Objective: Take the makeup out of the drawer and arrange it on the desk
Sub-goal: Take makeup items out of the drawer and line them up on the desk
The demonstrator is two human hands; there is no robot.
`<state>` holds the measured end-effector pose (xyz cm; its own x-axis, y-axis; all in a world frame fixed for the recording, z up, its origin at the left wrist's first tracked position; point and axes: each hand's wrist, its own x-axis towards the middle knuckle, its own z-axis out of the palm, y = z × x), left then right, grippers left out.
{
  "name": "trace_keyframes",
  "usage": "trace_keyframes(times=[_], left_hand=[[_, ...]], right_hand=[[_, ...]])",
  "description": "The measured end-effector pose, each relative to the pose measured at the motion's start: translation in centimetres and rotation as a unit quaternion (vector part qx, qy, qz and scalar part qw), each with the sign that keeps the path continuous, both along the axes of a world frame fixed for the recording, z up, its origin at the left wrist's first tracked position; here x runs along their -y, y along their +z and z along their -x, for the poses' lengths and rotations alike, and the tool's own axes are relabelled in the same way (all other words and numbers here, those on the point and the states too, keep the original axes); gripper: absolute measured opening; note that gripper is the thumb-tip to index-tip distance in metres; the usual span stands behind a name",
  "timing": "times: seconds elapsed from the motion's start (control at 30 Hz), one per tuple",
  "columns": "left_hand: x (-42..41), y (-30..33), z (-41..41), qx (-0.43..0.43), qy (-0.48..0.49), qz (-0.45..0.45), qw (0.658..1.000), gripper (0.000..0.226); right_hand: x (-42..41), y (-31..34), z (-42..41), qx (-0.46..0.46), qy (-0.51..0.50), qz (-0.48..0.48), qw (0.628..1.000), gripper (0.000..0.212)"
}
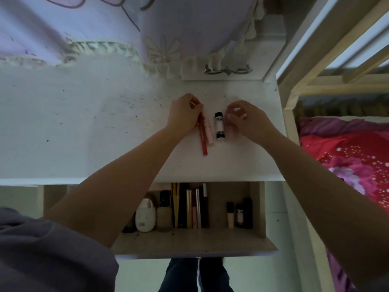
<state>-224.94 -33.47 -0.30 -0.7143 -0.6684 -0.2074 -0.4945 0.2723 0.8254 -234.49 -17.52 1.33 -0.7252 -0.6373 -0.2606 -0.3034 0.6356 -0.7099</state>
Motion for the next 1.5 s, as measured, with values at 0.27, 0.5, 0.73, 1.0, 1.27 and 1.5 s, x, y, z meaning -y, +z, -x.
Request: trace_keyframes(times=[0.27, 0.5, 0.73, 1.0, 1.27, 1.5], left_hand=[[-0.9, 0.8, -1.0, 0.002, -0.031, -0.010, 0.999, 0.024], [-4.4, 1.8, -7.6, -0.037, -0.030, 0.007, 0.999, 0.010], [-11.2, -4.7, -17.3, 0.070, -0.235, 0.093, 0.965, 0.019], [-13.3, -11.8, -14.3, 0.216, -0.276, 0.256, 0.901, 0.058], [-13.5, -9.8, -15.2, 0.156, -0.228, 0.233, 0.933, 0.030], [-12.1, -2.1, -15.5, -0.033, -0.220, 0.043, 0.974, 0.028]], right_hand=[[-1.0, -0.2, 0.3, 0.002, -0.013, -0.004, 1.000, 0.030], [-4.6, 0.7, -1.6, 0.094, -0.080, 0.038, 0.992, 0.025], [-12.4, -3.8, -11.8, 0.028, 0.162, -0.101, 0.981, 0.019], [-12.2, -10.8, -14.7, -0.092, 0.247, -0.311, 0.913, 0.036], [-13.0, -10.2, -15.1, -0.071, 0.242, -0.245, 0.936, 0.024], [-11.5, -1.9, -13.3, -0.019, 0.215, -0.020, 0.976, 0.008]])
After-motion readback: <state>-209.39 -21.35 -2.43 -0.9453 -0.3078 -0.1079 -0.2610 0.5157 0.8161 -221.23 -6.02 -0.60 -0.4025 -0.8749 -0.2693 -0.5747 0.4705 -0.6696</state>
